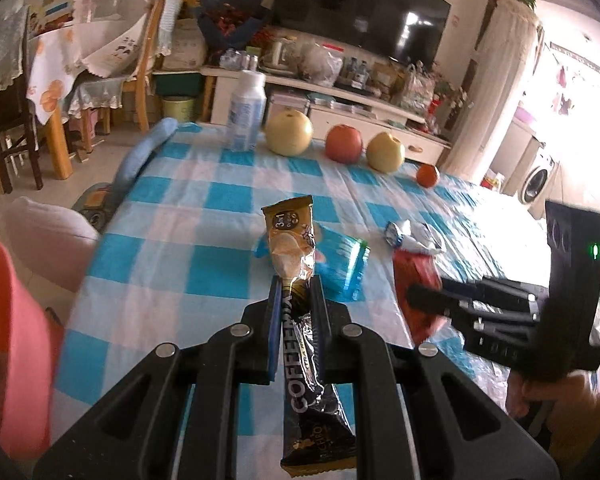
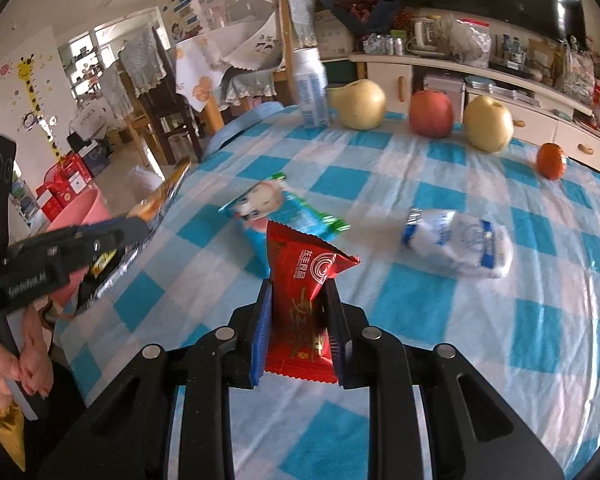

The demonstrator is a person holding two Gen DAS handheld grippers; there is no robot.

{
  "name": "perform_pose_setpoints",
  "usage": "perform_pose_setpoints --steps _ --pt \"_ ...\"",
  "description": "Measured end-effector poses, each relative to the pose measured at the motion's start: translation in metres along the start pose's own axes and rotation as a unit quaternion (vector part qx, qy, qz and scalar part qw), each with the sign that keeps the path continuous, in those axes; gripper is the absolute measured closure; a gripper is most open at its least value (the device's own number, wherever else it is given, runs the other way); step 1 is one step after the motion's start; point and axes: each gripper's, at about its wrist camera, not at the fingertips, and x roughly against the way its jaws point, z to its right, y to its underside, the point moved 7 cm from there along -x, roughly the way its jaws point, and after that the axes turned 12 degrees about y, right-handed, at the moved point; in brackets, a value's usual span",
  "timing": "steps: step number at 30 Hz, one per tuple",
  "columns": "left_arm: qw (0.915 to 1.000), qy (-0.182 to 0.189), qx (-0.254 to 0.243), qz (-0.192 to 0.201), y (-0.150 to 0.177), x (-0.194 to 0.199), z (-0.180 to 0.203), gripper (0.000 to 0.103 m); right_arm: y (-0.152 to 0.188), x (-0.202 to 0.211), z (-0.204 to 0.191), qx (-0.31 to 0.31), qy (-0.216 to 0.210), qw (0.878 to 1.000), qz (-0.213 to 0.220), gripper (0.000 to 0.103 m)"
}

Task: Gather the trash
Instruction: 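Carry the coffee stick and red bag over the pink bucket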

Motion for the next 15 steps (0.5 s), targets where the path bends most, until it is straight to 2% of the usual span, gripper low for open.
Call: perform_pose_setpoints --steps 15 --pt "0.9947 -0.061 0.056 0.062 -0.011 0.069 -0.079 0.088 -0.001 0.003 -0.122 0.062 -0.066 0.996 -0.008 0.076"
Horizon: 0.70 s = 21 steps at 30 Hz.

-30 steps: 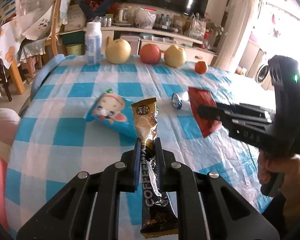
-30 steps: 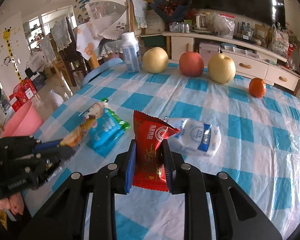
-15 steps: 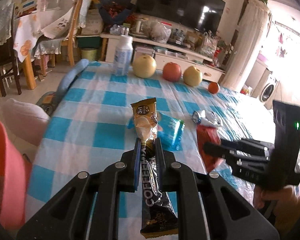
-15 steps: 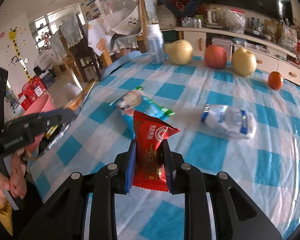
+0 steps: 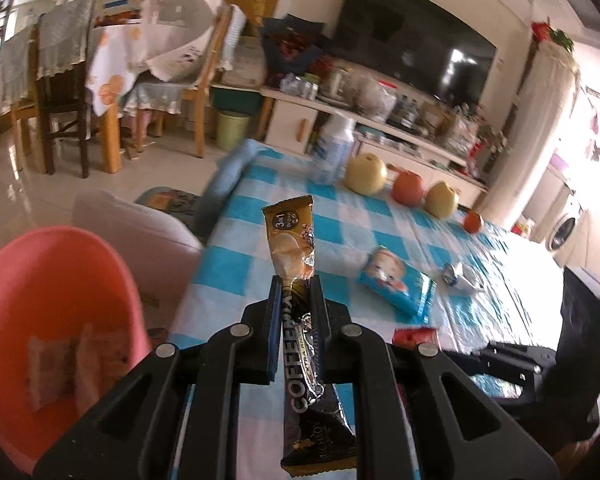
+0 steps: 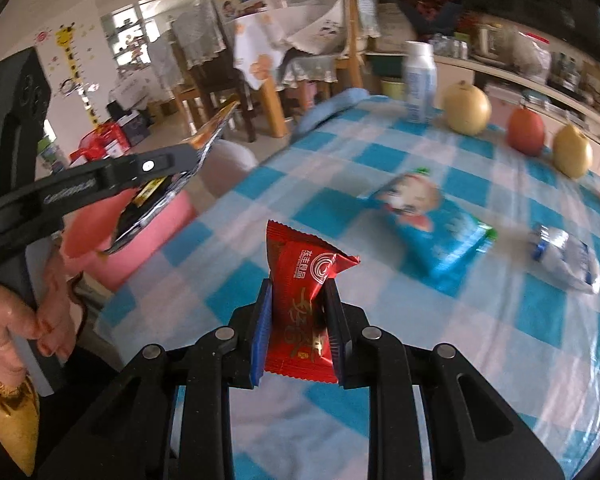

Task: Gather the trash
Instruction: 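Carry the coffee stick and red bag over the pink bucket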

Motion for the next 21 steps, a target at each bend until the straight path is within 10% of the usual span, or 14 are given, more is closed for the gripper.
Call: perform_pose_setpoints --steps 21 --pt "0.9785 -0.109 0.145 0.097 -0.009 0.076 -0.133 0.088 -0.059 -0.021 -0.164 0.07 -0.093 0.993 0.011 0.076"
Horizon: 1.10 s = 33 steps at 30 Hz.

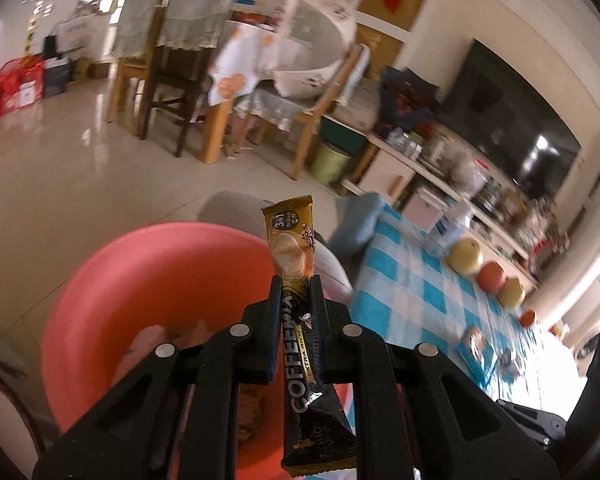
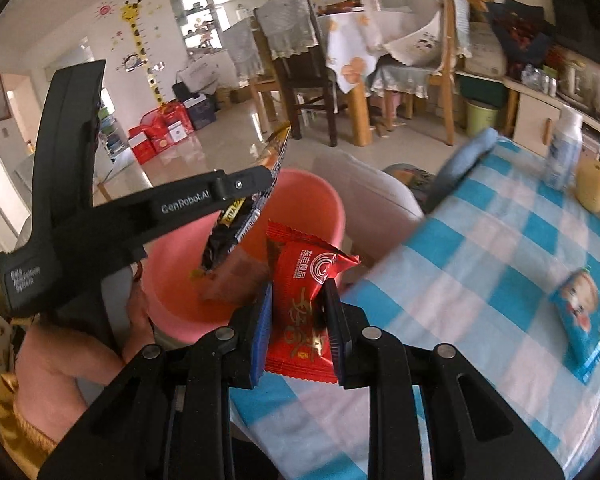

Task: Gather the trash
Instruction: 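Carry the coffee stick and red bag over the pink bucket, then open both tools to drop the coffee stick and red bag into the bucket, then move both empty tools back toward the table items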

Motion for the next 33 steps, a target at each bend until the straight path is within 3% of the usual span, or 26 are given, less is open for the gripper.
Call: perform_pose_setpoints --steps 8,12,14,15,18,21,23,33 --pt "0.9978 -0.043 0.046 0.021 -0.005 0.009 -0.034 0.086 -0.015 -0.021 -0.028 0.009 -0.025 1.0 -0.002 0.073" --pt "0.9946 -0.076 0.067 0.024 -0.005 0.01 -0.047 0.051 -0.016 -0.018 -0.023 -0.003 -0.006 1.0 0.009 0.039" --pt "0.994 -0.083 0.065 0.031 -0.006 0.012 -0.048 0.047 -0.013 -0.012 -0.016 -0.003 0.003 1.0 0.016 0.035" --pt "0.9939 -0.087 0.06 0.032 -0.006 0.011 -0.047 0.038 -0.012 -0.01 -0.013 -0.003 0.011 1.0 0.019 0.031" --pt "0.9942 -0.094 0.044 0.028 -0.007 0.007 -0.042 0.029 -0.004 -0.001 0.0 -0.009 0.034 0.999 0.027 0.022" --pt "0.9947 -0.094 0.032 0.024 -0.006 0.004 -0.035 0.018 0.005 0.004 0.014 -0.022 0.05 0.998 0.025 0.019" --pt "0.9953 -0.092 0.026 0.017 -0.002 0.002 -0.03 0.016 0.012 0.006 0.023 -0.029 0.064 0.997 0.02 0.014" --pt "0.9953 -0.09 -0.026 -0.026 0.015 -0.016 0.0 0.011 0.045 0.019 0.046 -0.046 0.085 0.995 0.001 0.014"
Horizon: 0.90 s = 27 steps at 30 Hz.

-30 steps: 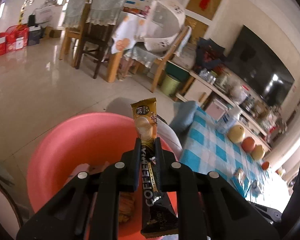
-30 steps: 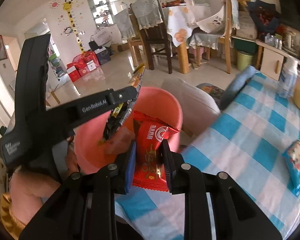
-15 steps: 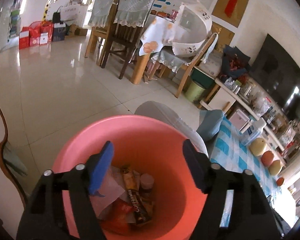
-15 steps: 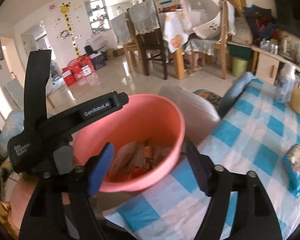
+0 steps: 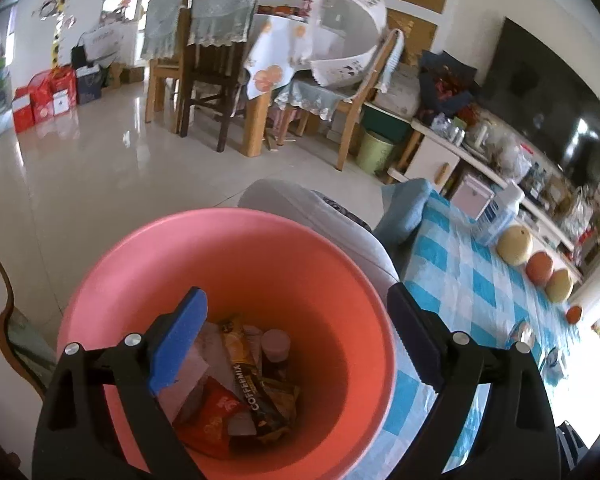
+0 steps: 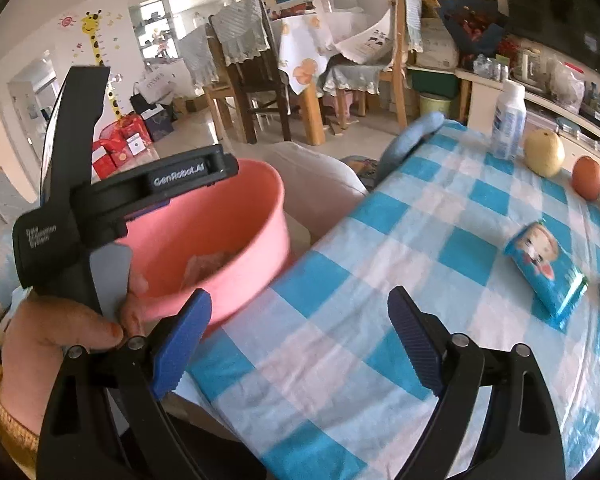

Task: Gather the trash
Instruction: 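Move both empty tools back toward the table items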

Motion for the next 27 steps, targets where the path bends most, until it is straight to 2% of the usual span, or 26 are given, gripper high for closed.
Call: perform_pose_setpoints --steps 9,27 --pt "0.9979 -0.001 -0.061 -0.02 0.012 -0.009 0.04 0.011 0.022 0.011 0.03 -0.019 0.021 1.0 -0.009 0.014" --pt "0.991 0.017 -0.122 -0.051 0.037 -0.027 0.107 0.01 0.042 0.03 0.079 -0.055 0.044 0.997 -0.007 0.014"
